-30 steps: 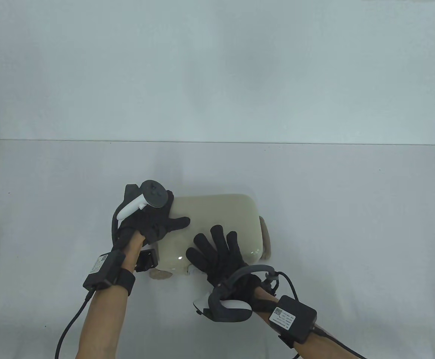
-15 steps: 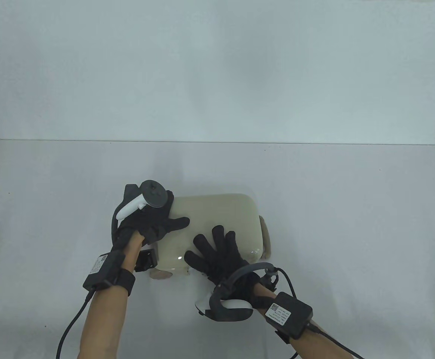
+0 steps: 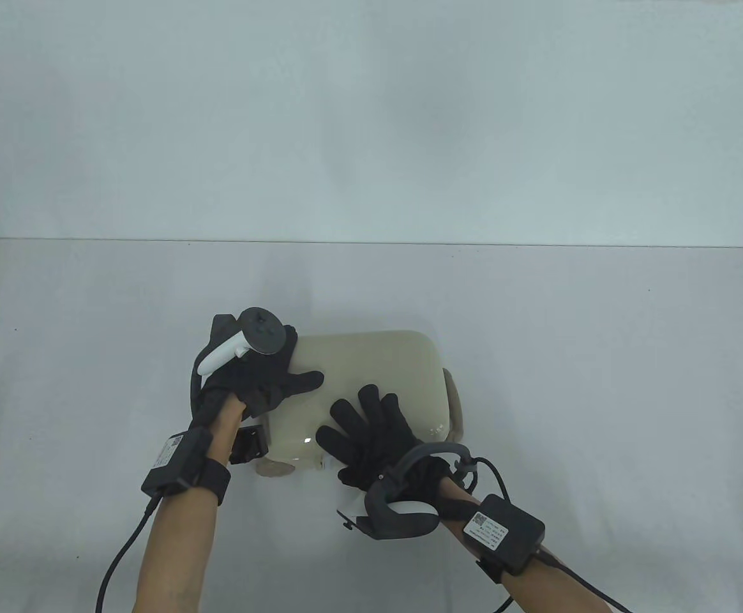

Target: Pack suitcase

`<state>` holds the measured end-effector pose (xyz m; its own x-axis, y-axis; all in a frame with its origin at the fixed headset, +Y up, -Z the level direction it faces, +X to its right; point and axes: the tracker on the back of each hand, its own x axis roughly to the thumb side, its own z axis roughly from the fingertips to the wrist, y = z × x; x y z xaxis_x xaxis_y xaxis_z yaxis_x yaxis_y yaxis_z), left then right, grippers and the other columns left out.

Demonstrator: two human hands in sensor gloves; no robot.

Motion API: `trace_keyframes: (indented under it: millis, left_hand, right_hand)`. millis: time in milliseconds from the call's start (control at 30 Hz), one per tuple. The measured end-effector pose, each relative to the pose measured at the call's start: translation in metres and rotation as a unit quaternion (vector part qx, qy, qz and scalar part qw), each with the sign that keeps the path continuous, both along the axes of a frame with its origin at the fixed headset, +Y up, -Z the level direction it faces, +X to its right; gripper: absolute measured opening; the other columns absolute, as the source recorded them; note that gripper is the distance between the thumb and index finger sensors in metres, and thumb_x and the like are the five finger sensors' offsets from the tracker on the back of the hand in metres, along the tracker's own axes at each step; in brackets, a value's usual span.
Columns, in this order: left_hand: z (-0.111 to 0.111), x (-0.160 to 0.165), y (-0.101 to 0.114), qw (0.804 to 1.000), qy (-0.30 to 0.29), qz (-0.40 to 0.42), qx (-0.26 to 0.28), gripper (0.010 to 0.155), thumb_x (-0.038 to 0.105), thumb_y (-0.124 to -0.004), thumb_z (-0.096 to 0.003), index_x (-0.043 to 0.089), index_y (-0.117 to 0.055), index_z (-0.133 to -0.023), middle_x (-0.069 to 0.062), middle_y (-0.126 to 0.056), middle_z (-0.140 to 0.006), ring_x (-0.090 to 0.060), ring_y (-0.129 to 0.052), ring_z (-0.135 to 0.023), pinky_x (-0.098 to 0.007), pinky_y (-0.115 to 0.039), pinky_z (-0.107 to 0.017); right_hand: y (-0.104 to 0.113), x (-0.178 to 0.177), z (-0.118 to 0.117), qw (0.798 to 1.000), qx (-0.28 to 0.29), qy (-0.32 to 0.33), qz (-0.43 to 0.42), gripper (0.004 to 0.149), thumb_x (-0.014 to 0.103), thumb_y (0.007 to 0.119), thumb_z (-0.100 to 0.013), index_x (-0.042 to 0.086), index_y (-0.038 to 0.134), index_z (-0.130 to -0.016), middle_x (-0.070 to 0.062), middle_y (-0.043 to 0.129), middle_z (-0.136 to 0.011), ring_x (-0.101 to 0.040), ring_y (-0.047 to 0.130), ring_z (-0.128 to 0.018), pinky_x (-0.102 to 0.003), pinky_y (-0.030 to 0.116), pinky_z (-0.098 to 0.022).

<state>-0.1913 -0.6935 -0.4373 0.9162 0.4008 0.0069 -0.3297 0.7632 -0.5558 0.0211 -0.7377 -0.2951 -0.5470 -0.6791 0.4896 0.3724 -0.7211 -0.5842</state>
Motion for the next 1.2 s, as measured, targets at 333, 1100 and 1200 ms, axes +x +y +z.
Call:
trace_keyframes:
  millis: [333,1100,1200]
  left_hand:
    - [-0.001,-0.001,0.0,1.0,-0.016,-0.002,-0.005,0.102,0.073,-0.061,-0.041,0.025,-0.002,-0.109,-0.014,0.001,-0.117,-0.047,-0.012,-0.11,-0.058,-0.034,-0.081]
    - [0.148,-0.003,0.061,0.947,-0.057,-0.091,0.303,0.094,0.07,-0.055,-0.0441,0.021,-0.011,-0.112,-0.015,-0.008,-0.119,-0.045,-0.017,-0.111,-0.056,-0.037,-0.081]
    - [0.153,-0.009,0.049,0.947,-0.052,-0.086,0.304,0.095,0.07,-0.054,-0.0438,0.02,-0.011,-0.112,-0.015,-0.008,-0.119,-0.045,-0.017,-0.111,-0.056,-0.037,-0.081]
  right_hand:
    - [0.005,0.0,-0.004,1.0,-0.026,0.001,-0.014,0.068,0.051,0.026,-0.052,0.019,-0.003,-0.104,-0.016,0.017,-0.118,-0.049,0.043,-0.109,-0.061,0.048,-0.08]
    - [0.109,0.09,0.0,0.887,-0.25,-0.148,-0.358,0.089,0.071,0.037,-0.045,0.014,0.023,-0.113,-0.014,0.037,-0.121,-0.05,0.048,-0.11,-0.066,0.05,-0.075]
    - [0.103,0.108,-0.002,0.87,-0.268,-0.17,-0.378,0.091,0.072,0.038,-0.045,0.013,0.021,-0.113,-0.016,0.033,-0.121,-0.053,0.041,-0.11,-0.068,0.047,-0.075]
